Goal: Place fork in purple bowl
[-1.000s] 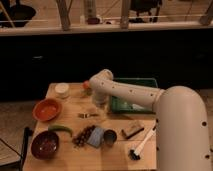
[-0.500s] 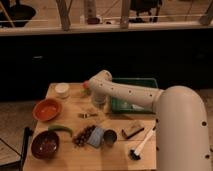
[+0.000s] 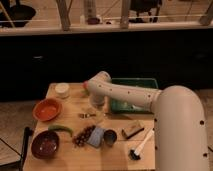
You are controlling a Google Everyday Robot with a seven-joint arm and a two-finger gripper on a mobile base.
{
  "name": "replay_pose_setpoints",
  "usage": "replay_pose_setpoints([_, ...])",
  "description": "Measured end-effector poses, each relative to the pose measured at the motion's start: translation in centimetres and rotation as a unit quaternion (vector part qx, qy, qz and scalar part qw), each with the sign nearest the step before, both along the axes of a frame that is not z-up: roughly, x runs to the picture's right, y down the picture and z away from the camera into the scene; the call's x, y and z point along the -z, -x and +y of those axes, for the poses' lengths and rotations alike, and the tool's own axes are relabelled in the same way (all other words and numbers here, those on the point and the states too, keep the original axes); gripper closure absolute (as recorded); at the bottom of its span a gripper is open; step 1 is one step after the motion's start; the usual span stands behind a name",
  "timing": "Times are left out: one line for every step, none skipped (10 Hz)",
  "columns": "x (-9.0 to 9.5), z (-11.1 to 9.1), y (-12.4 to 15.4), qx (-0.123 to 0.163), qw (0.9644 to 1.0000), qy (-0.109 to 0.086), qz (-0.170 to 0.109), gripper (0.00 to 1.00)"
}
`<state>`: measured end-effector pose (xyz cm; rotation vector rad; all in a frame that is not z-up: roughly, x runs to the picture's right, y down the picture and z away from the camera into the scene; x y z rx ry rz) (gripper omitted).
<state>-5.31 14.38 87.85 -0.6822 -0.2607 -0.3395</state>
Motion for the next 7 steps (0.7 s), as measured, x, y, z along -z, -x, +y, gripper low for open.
replay_pose_setpoints([-0.2,0.2,0.3,0.002,1.0,0.002,-0.003,0.2])
replay_pose_setpoints([-0.5,0.3,0.6,0.003,1.0,0.004,-0.005,0.2])
replay_pose_setpoints([-0.7,0.4,0.6,0.003,1.0,0.006,-0.006,0.2])
replay_pose_setpoints([-1.0,0.6,0.7,0.003,0.9999,0.008,-0.007,0.2])
replay_pose_setpoints([-1.1,0.8,1.0,0.005,0.9999,0.009,-0.01,0.25])
replay_pose_setpoints([-1.3,0.9,1.3,0.007,0.9999,0.011,-0.011,0.33])
replay_pose_setpoints([-1.5,1.1,1.6,0.008,0.9998,0.012,-0.012,0.41])
